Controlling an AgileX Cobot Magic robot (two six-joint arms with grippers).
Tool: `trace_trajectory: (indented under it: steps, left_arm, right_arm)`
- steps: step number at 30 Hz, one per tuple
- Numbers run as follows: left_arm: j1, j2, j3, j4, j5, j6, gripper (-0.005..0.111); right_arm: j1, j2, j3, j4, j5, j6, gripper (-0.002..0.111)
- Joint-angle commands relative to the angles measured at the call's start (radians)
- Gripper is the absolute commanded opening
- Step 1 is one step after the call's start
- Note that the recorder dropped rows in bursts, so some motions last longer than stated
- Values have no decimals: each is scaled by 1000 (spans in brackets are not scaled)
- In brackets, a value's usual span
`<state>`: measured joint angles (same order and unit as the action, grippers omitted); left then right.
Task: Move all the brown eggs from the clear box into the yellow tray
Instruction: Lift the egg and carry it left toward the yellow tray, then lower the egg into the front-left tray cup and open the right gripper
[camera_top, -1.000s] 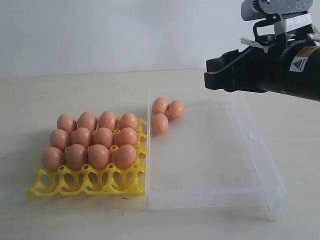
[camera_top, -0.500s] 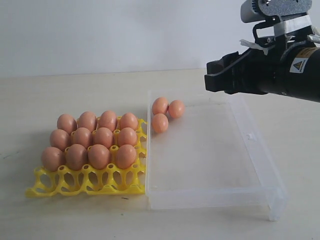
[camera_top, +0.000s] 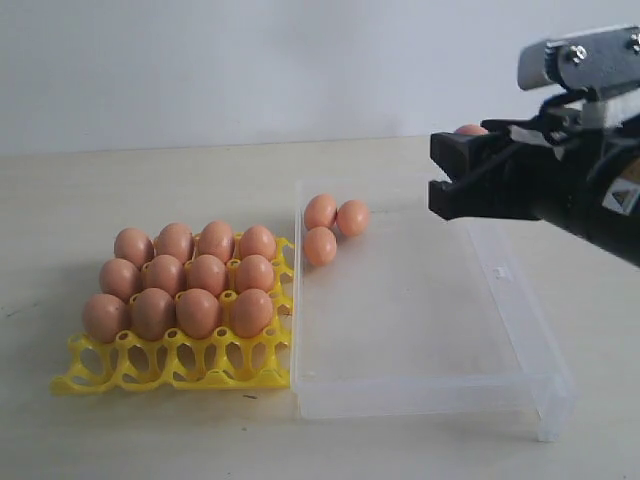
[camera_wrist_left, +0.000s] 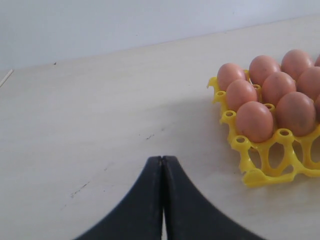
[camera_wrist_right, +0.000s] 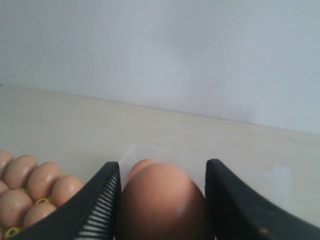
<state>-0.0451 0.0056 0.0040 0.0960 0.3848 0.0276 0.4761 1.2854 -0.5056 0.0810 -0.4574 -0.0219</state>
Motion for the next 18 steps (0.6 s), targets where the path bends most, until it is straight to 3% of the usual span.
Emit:
trace_trajectory:
  steps: [1, 4, 14, 18]
  left_arm:
    - [-5, -6, -4, -1, -6, -5, 0]
    - [-5, -6, -4, -1, -6, -5, 0]
    - [-5, -6, -4, -1, -6, -5, 0]
    - [-5, -6, -4, -1, -6, -5, 0]
  right_arm:
    - [0, -5, 99, -1, -208, 67, 0]
    - [0, 16, 86, -183, -201, 191, 0]
    - [10, 264, -143, -1086, -245, 836, 0]
    - [81, 388, -273, -1272, -250, 967, 0]
